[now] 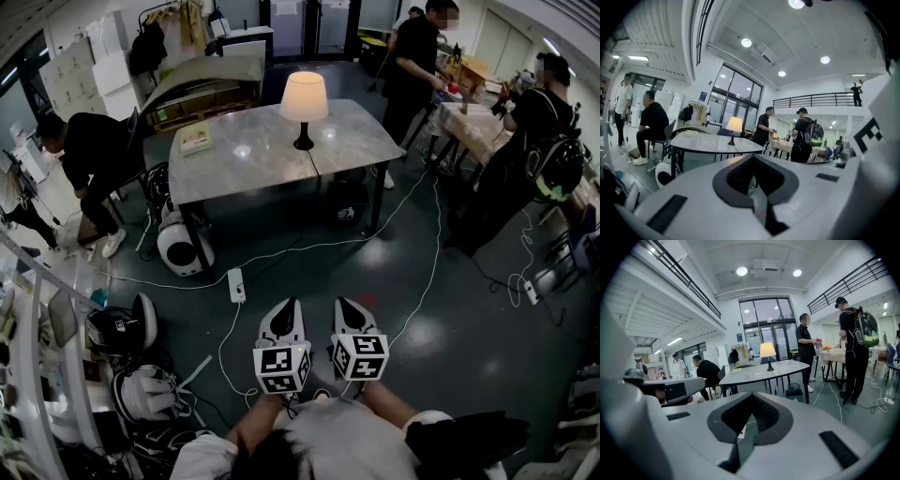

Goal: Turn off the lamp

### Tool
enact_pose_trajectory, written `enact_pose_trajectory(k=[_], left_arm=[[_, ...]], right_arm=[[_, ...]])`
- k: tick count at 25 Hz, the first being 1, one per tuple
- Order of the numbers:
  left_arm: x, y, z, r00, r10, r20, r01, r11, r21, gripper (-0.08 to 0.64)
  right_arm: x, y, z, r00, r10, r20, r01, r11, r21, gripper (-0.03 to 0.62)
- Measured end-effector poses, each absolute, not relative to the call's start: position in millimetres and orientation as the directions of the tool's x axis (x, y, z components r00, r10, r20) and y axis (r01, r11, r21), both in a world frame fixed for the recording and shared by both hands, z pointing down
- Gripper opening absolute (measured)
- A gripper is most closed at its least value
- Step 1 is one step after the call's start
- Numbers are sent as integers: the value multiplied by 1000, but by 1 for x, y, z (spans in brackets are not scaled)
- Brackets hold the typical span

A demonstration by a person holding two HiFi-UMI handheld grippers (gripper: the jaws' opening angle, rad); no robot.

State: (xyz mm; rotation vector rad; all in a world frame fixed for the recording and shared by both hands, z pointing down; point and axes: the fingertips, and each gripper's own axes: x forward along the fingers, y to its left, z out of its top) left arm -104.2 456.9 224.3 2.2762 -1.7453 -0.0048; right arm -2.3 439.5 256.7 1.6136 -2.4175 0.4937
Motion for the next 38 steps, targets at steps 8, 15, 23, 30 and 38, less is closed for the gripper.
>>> enact_pose_trajectory(k=[8, 15, 23, 30, 38], left_arm=[[-114, 455, 222, 271, -951, 147, -948, -237, 214, 6], [-126, 455, 222, 277, -950, 144, -945, -243, 219, 6], [-151, 447, 226, 298, -943, 152, -942, -264, 206, 6], [-171, 444, 244, 314, -932, 180, -935, -270, 230, 6], [-178, 430, 254, 327, -923, 201, -932, -281, 227, 6]], right_arm=[[-10, 440, 255, -384, -862, 330, -923, 352, -155, -2], [-15, 442, 252, -369, -870, 327, -929, 332, -167, -1], [-33, 434, 250, -345, -878, 331, -938, 307, -161, 0], [-43, 429, 258, -323, -883, 342, -946, 288, -151, 0], [-46, 421, 262, -294, -886, 359, -955, 254, -155, -2]])
